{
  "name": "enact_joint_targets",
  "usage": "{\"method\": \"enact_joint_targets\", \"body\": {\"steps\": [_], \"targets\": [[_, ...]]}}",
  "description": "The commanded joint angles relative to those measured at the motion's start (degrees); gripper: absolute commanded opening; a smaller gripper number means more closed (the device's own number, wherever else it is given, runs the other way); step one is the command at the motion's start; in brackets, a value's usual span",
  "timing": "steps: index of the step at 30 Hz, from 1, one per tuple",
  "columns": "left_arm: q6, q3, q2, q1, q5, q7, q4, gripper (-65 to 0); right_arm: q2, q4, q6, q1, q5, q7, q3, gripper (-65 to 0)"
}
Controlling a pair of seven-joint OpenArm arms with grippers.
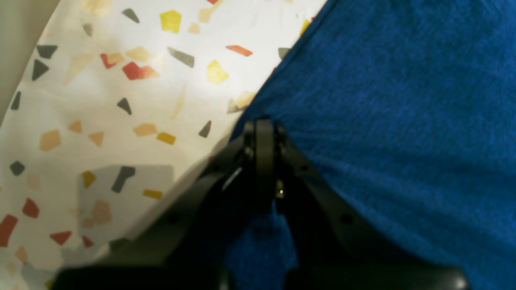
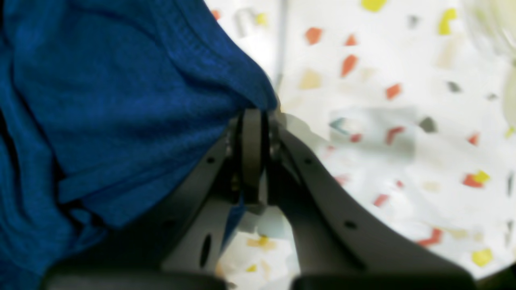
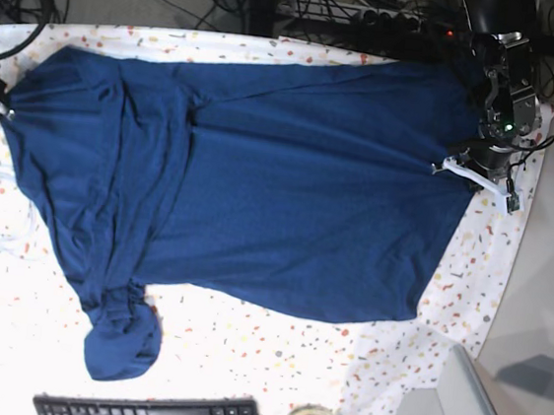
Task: Layout the t-shirt on the table in an organized manner, then fold the t-shirt properly
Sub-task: 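Release the left gripper and regrasp the shirt edge further along, then drag the grasped shirt edge with the left gripper back toward its corner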
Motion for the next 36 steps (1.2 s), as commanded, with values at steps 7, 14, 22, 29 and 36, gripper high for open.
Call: {"method": "enact_joint_targets", "body": {"steps": [7,14,22,29,36], "targets": [[0.4,0.1,-0.5,-2.3,0.7,1.0,0.4,-65.0,1.3,1.0,-0.9,-0.3,0.1,0.6,0.8,-65.0],[0.7,4.4,-0.3,-4.2,0.7,1.1,1.5,-65.0,1.2,1.3,-1.8,-0.3,0.2,0.5,0.9,-65.0],[0.7,4.6,1.4,1.0,0.7,1.2,14.0,-65.0,-1.7,16.0,-2.5,-5.0,0.2,0.5,0.6,-60.8],[0.7,4.7,1.4,-0.3,0.8,1.2,14.3,-65.0,-4.0,19.9,-2.6,-3.7,0.2,-1.4,0.5,-20.9],[0.7,6.6,1.5,-5.4,1.1,1.2,10.1,-65.0,1.4,9.6,-2.1,3.4,0.3,4.6,-9.1,-28.8]]}}
